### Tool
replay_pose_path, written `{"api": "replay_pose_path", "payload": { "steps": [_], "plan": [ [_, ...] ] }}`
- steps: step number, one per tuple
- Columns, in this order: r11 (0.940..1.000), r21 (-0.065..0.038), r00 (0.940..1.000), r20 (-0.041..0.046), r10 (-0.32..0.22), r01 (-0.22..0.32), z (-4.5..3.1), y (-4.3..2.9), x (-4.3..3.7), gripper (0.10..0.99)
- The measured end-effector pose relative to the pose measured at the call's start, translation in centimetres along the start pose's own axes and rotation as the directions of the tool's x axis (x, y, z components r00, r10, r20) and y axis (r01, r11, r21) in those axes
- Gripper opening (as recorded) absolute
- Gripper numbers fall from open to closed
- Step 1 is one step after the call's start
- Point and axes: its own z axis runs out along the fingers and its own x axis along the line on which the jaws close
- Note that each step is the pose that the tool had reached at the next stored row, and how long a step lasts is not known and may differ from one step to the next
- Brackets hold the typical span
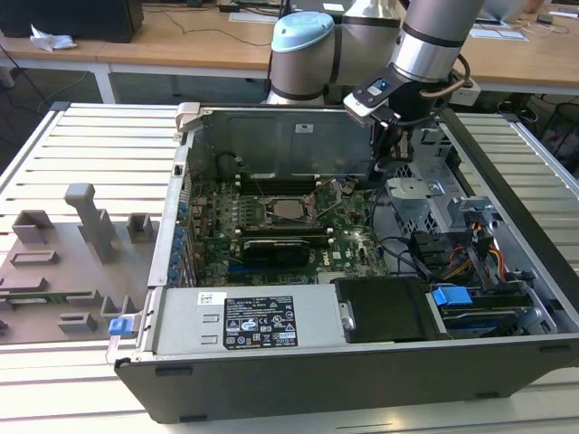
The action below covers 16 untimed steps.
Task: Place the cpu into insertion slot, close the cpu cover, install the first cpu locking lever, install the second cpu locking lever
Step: 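Close the cpu cover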
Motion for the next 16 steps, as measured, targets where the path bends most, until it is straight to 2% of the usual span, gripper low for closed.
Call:
{"api": "replay_pose_path", "payload": {
  "steps": [6, 16],
  "plan": [
    [1.0, 0.0, 1.0, 0.0, 0.0, 0.0, 0.52, -0.09, 0.0, 0.106],
    [1.0, 0.0, 1.0, 0.0, 0.0, 0.0, 0.92, -0.07, 0.01, 0.106]
  ]
}}
